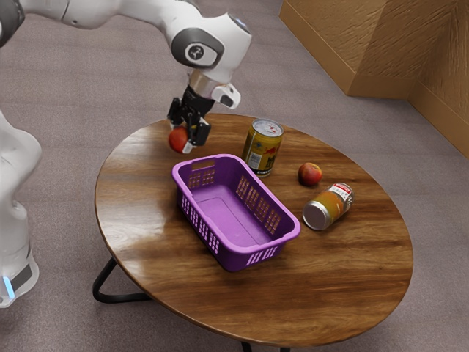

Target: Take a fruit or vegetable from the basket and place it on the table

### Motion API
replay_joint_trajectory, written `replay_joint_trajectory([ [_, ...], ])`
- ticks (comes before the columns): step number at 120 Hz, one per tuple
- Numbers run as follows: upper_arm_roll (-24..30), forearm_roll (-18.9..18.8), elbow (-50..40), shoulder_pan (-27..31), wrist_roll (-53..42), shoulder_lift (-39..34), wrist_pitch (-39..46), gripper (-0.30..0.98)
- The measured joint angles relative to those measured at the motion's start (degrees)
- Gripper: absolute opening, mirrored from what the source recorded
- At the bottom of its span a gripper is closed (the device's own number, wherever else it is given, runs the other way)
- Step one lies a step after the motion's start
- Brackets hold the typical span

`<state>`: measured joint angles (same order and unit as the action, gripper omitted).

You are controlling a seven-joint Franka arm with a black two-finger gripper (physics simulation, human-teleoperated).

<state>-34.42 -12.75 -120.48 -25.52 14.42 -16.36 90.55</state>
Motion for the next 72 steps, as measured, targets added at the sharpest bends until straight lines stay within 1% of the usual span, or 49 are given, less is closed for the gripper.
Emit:
replay_joint_trajectory([
  [36,-0.2,-0.4,-1.0,0.5,1.0,0.1,4.3,0.01],
  [43,-0.3,-0.3,-1.0,0.5,1.1,0.2,4.7,0.14],
  [57,-0.4,0.5,-1.0,0.6,1.2,0.1,5.4,0.36],
  [72,-0.3,1.4,-1.0,0.7,1.1,0.0,5.9,0.51],
])
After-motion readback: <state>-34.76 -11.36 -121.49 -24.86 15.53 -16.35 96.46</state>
